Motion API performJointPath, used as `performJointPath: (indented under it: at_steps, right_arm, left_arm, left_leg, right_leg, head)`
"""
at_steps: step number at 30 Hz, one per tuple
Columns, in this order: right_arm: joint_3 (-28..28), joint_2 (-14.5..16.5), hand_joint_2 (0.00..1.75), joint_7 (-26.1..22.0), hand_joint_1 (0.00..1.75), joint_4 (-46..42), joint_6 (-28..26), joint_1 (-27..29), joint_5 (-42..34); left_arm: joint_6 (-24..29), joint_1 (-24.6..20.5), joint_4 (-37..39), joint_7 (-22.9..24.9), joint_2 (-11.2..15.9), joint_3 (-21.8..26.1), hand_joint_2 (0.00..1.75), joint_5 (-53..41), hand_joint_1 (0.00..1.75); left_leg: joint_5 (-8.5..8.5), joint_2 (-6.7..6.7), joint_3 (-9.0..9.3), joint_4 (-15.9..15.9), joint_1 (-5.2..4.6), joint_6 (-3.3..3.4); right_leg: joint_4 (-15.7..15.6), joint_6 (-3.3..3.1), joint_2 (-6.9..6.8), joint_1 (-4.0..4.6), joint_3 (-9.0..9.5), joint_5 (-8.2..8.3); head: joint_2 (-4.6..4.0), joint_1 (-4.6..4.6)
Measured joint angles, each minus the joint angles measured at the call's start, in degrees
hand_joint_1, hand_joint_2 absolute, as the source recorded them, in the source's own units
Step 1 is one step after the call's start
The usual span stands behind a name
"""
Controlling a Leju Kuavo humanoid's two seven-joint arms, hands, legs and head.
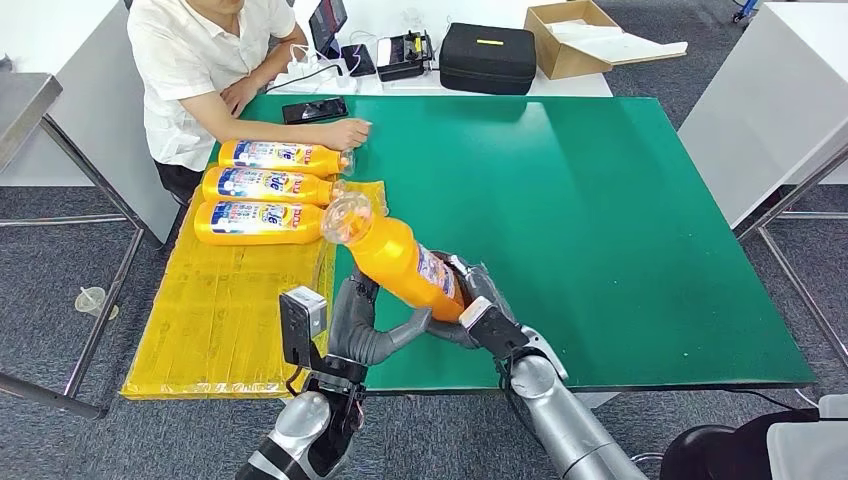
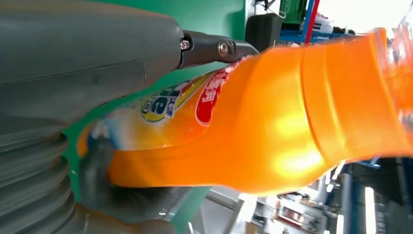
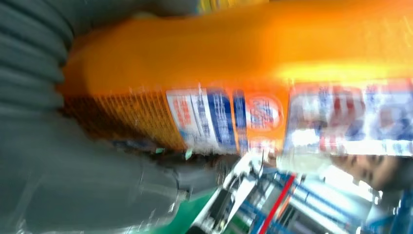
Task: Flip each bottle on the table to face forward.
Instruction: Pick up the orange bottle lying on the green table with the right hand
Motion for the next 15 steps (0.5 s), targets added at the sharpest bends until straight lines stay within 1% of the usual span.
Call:
performJointPath:
  at_steps: [4, 6, 12, 15]
  right_arm:
    - [2.8, -0.1, 1.75, -1.4, 1.75, 2.9, 0.6, -1.8, 1.4]
    - [3.8, -0.2, 1.75, -1.8, 1.75, 3.9, 0.8, -2.6, 1.6]
    - [5.5, -0.4, 1.75, -2.1, 1.75, 5.6, 1.2, -3.4, 1.8]
    - [6.1, -0.6, 1.75, -2.3, 1.75, 6.1, 1.4, -3.8, 1.9]
  left_arm:
    - [-4.4, -0.2, -0.9, -0.1, 0.0, 0.3, 1.75, 3.7, 0.00]
    - [-5.7, -0.2, -1.3, -0.1, 0.0, 0.6, 1.75, 4.8, 0.00]
    - [-6.2, -0.4, -1.7, -0.1, 0.0, 1.6, 1.75, 5.0, 0.00]
    - [-7.4, -0.4, -1.7, -0.4, 0.0, 1.9, 1.75, 5.3, 0.00]
  left_leg:
    - [0.00, 0.01, 0.00, 0.0, 0.00, 0.00]
    - [0.00, 0.01, 0.00, 0.0, 0.00, 0.00]
    - [0.00, 0.01, 0.00, 0.0, 0.00, 0.00]
    - [0.00, 0.01, 0.00, 0.0, 0.00, 0.00]
  right_leg:
    - [0.0, 0.00, 0.01, 0.00, -0.01, 0.00]
    - [0.0, 0.00, 0.00, 0.00, -0.02, 0.00]
    - [0.0, 0.00, 0.00, 0.00, -0.02, 0.00]
    - [0.0, 0.00, 0.01, 0.00, -0.02, 0.00]
  head:
    - [0.00, 0.00]
    - [0.00, -0.01]
    - [0.00, -0.01]
    - [0.00, -0.01]
